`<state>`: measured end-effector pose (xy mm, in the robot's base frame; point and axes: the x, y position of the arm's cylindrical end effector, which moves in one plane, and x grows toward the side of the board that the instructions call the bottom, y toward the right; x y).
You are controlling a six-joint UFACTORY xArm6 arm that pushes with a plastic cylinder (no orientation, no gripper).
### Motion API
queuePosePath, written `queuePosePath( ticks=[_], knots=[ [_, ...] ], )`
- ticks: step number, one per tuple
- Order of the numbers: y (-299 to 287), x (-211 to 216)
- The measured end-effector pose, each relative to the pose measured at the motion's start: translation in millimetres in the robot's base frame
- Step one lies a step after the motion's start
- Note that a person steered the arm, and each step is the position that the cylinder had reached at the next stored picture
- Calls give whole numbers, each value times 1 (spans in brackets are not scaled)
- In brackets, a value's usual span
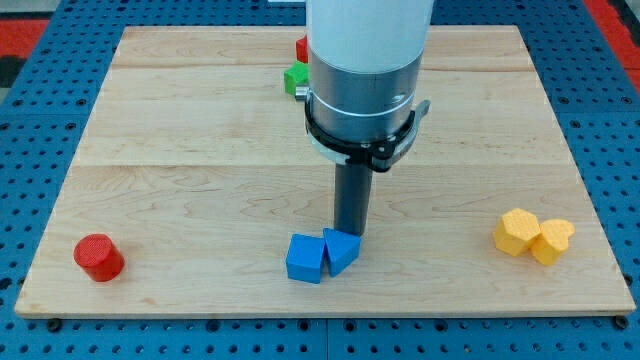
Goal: Point at red star
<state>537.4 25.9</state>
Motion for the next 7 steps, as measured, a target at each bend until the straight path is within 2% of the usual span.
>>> queuePosePath(
  ticks=[2,3,5,7],
  knots=[
    [0,8],
    [-1,-2],
    [-4,-117],
    [67,-225]
  ],
)
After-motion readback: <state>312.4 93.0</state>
